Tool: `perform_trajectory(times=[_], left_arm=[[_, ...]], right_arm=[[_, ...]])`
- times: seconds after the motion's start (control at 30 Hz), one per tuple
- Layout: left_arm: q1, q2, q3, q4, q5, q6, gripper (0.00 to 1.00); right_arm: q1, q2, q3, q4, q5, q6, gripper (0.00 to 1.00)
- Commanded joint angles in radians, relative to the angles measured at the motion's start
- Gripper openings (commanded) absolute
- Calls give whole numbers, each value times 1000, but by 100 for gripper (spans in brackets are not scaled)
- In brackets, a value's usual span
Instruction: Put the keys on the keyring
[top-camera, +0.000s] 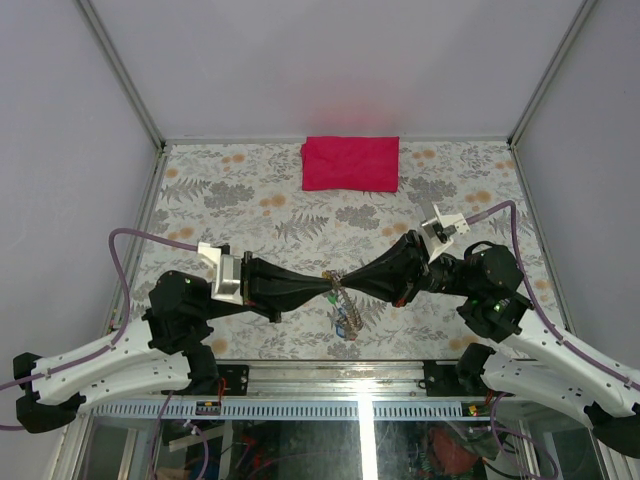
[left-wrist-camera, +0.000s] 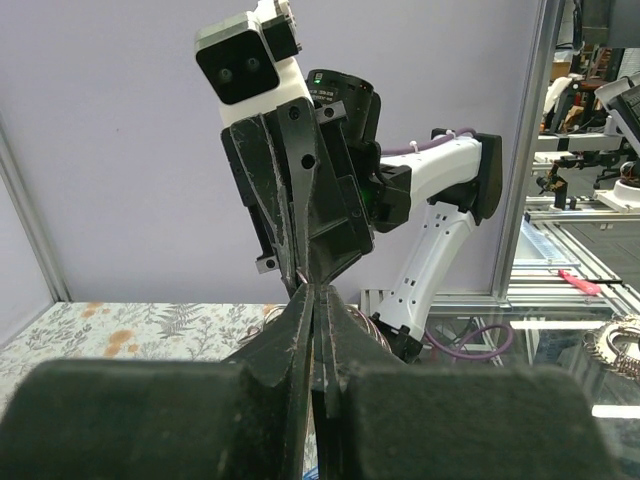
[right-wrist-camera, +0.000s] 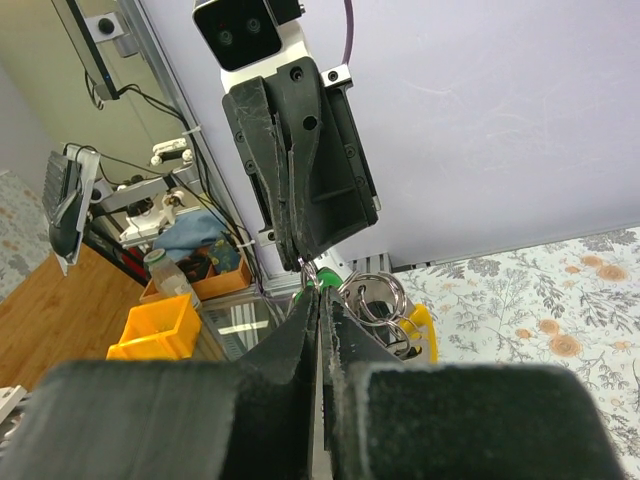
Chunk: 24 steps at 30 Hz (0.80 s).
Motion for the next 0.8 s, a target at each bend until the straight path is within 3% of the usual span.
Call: perform_trajectory(times=[0.0,0.77], left_arm=[[-1,-6,31,-43,7,23,0],[-3,-21,26,-129,-38,57,0]], right_arm=[[0,-26,24,71,79,13,0],[1,-92,20,9,242,32,0]])
